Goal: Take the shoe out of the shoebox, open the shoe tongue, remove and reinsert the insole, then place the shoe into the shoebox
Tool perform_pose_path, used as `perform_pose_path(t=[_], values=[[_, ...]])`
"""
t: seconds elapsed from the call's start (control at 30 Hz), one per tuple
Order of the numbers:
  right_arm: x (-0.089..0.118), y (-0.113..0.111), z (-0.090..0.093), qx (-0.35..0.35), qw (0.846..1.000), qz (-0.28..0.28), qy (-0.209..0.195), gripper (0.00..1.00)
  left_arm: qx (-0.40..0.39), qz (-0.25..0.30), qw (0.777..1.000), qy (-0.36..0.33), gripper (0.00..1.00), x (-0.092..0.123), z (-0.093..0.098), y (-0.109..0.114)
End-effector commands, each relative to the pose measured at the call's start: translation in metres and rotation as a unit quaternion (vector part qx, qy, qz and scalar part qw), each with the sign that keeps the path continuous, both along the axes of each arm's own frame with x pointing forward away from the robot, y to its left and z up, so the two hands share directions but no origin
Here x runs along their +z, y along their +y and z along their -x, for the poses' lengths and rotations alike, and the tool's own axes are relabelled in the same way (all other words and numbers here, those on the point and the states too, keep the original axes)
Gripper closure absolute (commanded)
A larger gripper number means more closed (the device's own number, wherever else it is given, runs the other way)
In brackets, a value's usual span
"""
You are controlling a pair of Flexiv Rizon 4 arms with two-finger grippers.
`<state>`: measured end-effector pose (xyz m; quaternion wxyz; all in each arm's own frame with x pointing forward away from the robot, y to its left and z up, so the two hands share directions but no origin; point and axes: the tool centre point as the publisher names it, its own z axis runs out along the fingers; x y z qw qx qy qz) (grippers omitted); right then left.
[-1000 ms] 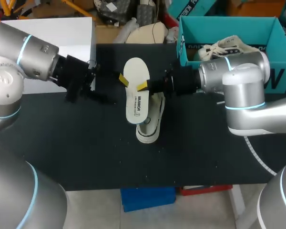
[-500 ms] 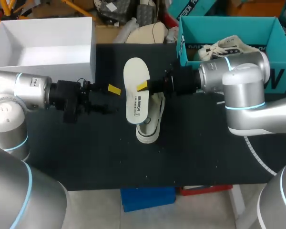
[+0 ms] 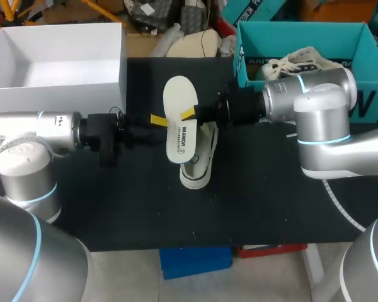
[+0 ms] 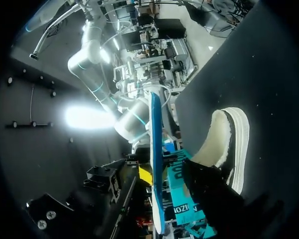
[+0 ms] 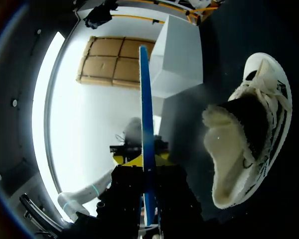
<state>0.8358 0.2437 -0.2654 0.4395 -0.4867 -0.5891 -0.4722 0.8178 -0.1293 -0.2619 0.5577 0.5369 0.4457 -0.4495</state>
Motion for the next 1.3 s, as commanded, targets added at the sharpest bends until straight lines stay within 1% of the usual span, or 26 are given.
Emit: perform_pose_path(t=[0.03,0.13,0.17,0.23,0.27,0.53,0.57,0.6,0.63,0.73,0.77,0.8,0.83,0.9,0.93,1.0,1.07,1.17,1.2,1.27,1.3], values=[[0.0,0.001,0.0,0.0,1.0,0.001,0.0,1.0,0.003,0.007,1.0,-0.015,0.6,0.0,-0.004,-0.012],[0.0,0.001,0.0,0.0,1.0,0.001,0.0,1.0,0.011,0.004,1.0,-0.022,0.71,0.001,-0.005,-0.015],[0.0,0.001,0.0,0.0,1.0,0.001,0.0,1.0,0.012,0.004,1.0,-0.023,0.78,0.002,-0.006,-0.016],[0.0,0.001,0.0,0.0,1.0,0.001,0.0,1.0,0.012,0.008,1.0,-0.023,0.97,0.003,-0.006,-0.017],[0.0,0.001,0.0,0.0,1.0,0.001,0.0,1.0,0.011,0.009,1.0,-0.025,1.0,0.003,-0.006,-0.018],[0.0,0.001,0.0,0.0,1.0,0.001,0.0,1.0,0.015,0.011,1.0,-0.024,1.0,0.002,-0.007,-0.02],[0.0,0.001,0.0,0.0,1.0,0.001,0.0,1.0,0.018,0.013,0.999,-0.024,0.96,0.002,-0.007,-0.02],[0.0,0.001,0.0,0.0,1.0,0.001,0.0,1.0,0.02,0.014,0.999,-0.024,0.91,0.002,-0.007,-0.02],[0.0,0.001,0.0,0.0,1.0,0.001,0.0,1.0,0.021,0.016,0.999,-0.023,0.88,0.002,-0.008,-0.02],[0.0,0.001,0.0,0.0,1.0,0.001,0.0,1.0,0.025,0.018,0.999,-0.021,0.87,0.002,-0.009,-0.02],[0.0,0.001,0.0,0.0,1.0,0.001,0.0,1.0,0.028,0.02,0.999,-0.02,0.84,0.002,-0.01,-0.02],[0.0,0.001,0.0,0.0,1.0,0.001,0.0,1.0,0.028,0.021,0.999,-0.02,0.78,0.002,-0.011,-0.02],[0.0,0.001,0.0,0.0,1.0,0.001,0.0,1.0,0.029,0.022,0.999,-0.02,0.69,0.003,-0.011,-0.021],[0.0,0.001,0.0,0.0,1.0,0.001,0.0,1.0,0.031,0.023,0.999,-0.02,0.57,0.003,-0.012,-0.021],[0.0,0.001,0.0,0.0,1.0,0.001,0.0,1.0,0.034,0.024,0.999,-0.019,0.54,0.004,-0.013,-0.022],[0.0,0.001,0.0,0.0,1.0,0.001,0.0,1.0,0.036,0.027,0.999,-0.018,0.53,0.004,-0.014,-0.022],[0.0,0.001,0.0,0.0,1.0,0.001,0.0,1.0,0.037,0.027,0.999,-0.019,0.59,0.005,-0.015,-0.023],[0.0,0.001,0.0,0.0,1.0,0.001,0.0,1.0,0.037,0.026,0.999,-0.02,0.6,0.006,-0.015,-0.024],[0.0,0.001,0.0,0.0,1.0,0.001,0.0,1.0,0.037,0.027,0.999,-0.02,0.62,0.006,-0.015,-0.024],[0.0,0.001,0.0,0.0,1.0,0.001,0.0,1.0,0.037,0.027,0.999,-0.021,0.85,0.006,-0.015,-0.024],[0.0,0.001,0.0,0.0,1.0,0.001,0.0,1.0,0.037,0.027,0.999,-0.021,0.88,0.006,-0.015,-0.024]])
